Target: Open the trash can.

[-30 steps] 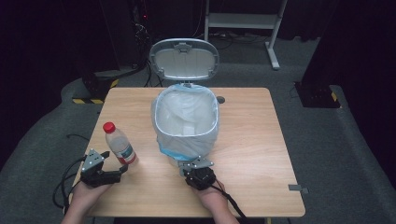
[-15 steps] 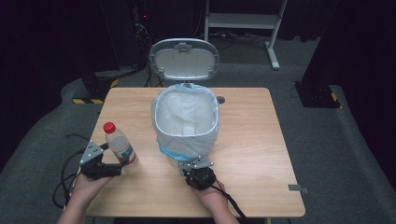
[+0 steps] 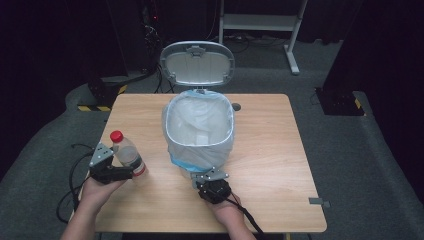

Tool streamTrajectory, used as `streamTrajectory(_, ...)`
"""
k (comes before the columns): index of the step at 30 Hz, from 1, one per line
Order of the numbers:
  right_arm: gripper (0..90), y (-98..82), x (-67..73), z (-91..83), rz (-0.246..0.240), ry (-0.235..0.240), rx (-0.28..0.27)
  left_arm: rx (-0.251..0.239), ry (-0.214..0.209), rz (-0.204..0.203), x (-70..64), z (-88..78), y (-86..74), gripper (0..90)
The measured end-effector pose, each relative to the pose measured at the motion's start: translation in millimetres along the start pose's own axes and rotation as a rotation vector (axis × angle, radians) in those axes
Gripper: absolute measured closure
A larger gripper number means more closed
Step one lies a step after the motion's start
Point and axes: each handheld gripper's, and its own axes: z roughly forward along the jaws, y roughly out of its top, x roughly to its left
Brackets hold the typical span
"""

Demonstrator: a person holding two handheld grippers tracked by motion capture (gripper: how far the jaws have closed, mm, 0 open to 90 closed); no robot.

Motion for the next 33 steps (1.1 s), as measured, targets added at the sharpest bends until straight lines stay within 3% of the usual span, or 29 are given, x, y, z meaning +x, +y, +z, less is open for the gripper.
streamTrajectory(7, 59.1, -0.1, -0.1, 0.0, 0.0, 0.001, -0.001, -0.055, 0.054, -0.004, -1.0, -0.2, -5.7, 24.5)
streamTrajectory(17, 59.1, -0.1, -0.2, 0.0, 0.0, 0.001, -0.001, -0.088, 0.02, -0.003, -6.6, -7.5, -0.4, 25.2)
streamTrajectory(24, 59.1, -0.2, -0.2, -0.1, -0.002, 0.0, -0.002, -0.148, -0.006, 0.003, -15.3, -19.4, 11.0, 25.4)
streamTrajectory(33, 59.0, -0.2, -0.4, 0.0, -0.002, 0.001, -0.002, -0.189, -0.026, 0.006, -26.3, -27.7, 20.4, 25.6)
